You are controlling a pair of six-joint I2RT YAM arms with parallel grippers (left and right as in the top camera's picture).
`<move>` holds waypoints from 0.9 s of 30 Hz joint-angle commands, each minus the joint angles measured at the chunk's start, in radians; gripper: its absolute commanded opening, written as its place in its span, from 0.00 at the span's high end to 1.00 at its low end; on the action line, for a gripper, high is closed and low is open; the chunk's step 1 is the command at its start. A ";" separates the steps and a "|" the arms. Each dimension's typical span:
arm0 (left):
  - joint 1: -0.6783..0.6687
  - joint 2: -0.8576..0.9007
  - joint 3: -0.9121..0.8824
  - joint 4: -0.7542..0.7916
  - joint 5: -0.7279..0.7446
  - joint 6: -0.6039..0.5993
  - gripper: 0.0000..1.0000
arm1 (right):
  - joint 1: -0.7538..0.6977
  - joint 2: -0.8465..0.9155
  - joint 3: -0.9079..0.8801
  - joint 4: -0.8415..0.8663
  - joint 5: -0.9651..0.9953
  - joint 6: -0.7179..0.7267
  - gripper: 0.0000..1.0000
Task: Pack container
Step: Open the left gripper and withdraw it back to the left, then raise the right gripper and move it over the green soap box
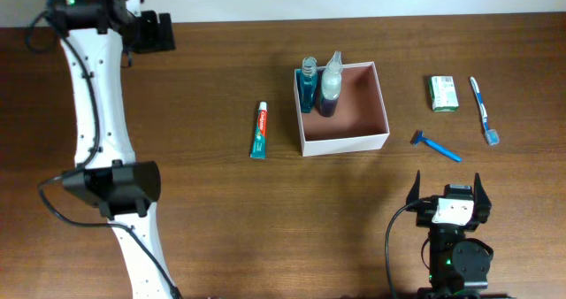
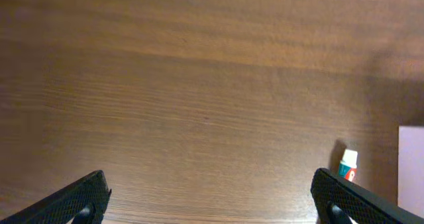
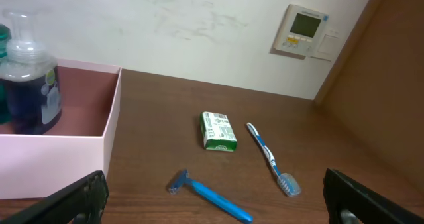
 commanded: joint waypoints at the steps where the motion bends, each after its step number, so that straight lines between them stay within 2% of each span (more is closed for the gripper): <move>1: 0.002 0.008 -0.033 0.010 0.037 -0.011 0.01 | 0.006 -0.006 -0.005 -0.009 -0.047 0.007 0.01; 4: 0.002 0.008 -0.037 0.011 0.037 -0.011 0.01 | 0.006 -0.006 -0.005 -0.004 -0.077 0.008 0.01; 8: 0.002 0.008 -0.037 0.011 0.037 -0.011 0.01 | 0.006 -0.006 0.003 0.180 -0.184 0.063 0.01; 10: 0.002 0.008 -0.037 0.011 0.037 -0.010 0.01 | 0.006 -0.006 0.027 0.219 -0.153 0.064 0.01; 16: 0.002 0.008 -0.037 0.011 0.037 -0.011 0.01 | 0.006 0.050 0.184 0.191 -0.023 0.020 0.01; 20: 0.002 0.008 -0.037 0.011 0.037 -0.011 0.01 | 0.006 0.218 0.415 0.003 -0.021 -0.023 0.01; 27: 0.002 0.008 -0.037 0.011 0.037 -0.011 0.01 | 0.004 0.767 0.984 -0.541 -0.004 -0.023 0.01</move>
